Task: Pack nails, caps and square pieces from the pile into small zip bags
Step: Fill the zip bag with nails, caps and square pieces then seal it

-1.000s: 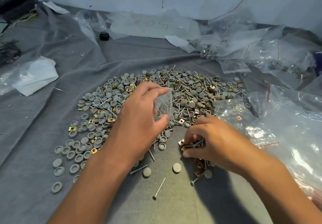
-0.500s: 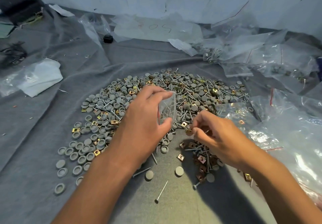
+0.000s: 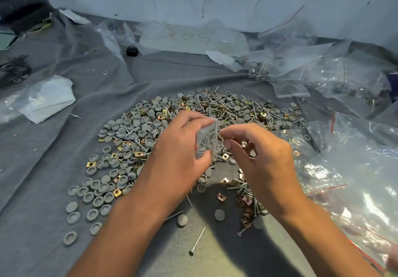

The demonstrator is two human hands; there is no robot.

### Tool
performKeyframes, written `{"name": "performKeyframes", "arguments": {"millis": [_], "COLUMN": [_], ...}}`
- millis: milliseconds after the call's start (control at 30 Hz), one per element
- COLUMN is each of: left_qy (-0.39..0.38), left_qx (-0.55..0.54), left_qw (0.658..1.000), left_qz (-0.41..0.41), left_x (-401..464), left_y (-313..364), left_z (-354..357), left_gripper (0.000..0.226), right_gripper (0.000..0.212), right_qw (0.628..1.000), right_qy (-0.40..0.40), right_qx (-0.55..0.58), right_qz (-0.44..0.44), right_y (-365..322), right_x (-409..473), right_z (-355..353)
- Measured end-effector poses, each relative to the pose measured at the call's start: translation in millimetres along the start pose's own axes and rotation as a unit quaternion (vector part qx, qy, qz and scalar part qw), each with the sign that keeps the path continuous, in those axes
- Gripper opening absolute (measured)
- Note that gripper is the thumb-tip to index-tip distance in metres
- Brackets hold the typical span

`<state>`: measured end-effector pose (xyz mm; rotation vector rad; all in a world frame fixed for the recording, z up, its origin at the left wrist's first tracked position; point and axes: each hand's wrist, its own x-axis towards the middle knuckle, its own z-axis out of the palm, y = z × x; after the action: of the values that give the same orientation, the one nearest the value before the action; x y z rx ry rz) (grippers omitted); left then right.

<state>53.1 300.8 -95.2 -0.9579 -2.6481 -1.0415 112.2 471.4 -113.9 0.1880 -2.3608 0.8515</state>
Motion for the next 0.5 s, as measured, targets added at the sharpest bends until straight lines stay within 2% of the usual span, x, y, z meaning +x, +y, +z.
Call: {"name": "performKeyframes", "arguments": {"millis": [133, 233, 300, 400, 500], "left_qy": [0.008, 0.001, 0.003, 0.049, 0.092], "left_qx": [-0.01, -0.046, -0.071, -0.096, -0.218], "left_qw": [0.999, 0.994, 0.989, 0.98, 0.967], "left_qz": [0.043, 0.097, 0.13, 0.166, 0.098], "left_x": [1, 0, -1, 0, 0], "left_y": [1, 5, 7, 9, 7], "left_z": [-3, -8, -15, -23, -29], "left_gripper": [0.056, 0.053, 0.06, 0.063, 0.049], "right_gripper": [0.042, 0.023, 0.009, 0.008, 0.006], "right_qw": [0.985, 0.973, 0.976, 0.985, 0.993], "right_qy": [-0.038, -0.043, -0.019, 0.032, 0.045], "right_qx": [-0.157, -0.198, -0.177, -0.111, -0.027], "right_qz": [-0.065, -0.113, -0.128, -0.129, -0.104], "right_y": [6, 0, -7, -13, -13], "right_x": [1, 8, 11, 17, 19], "right_z": [-5, -13, -23, -37, -47]}}
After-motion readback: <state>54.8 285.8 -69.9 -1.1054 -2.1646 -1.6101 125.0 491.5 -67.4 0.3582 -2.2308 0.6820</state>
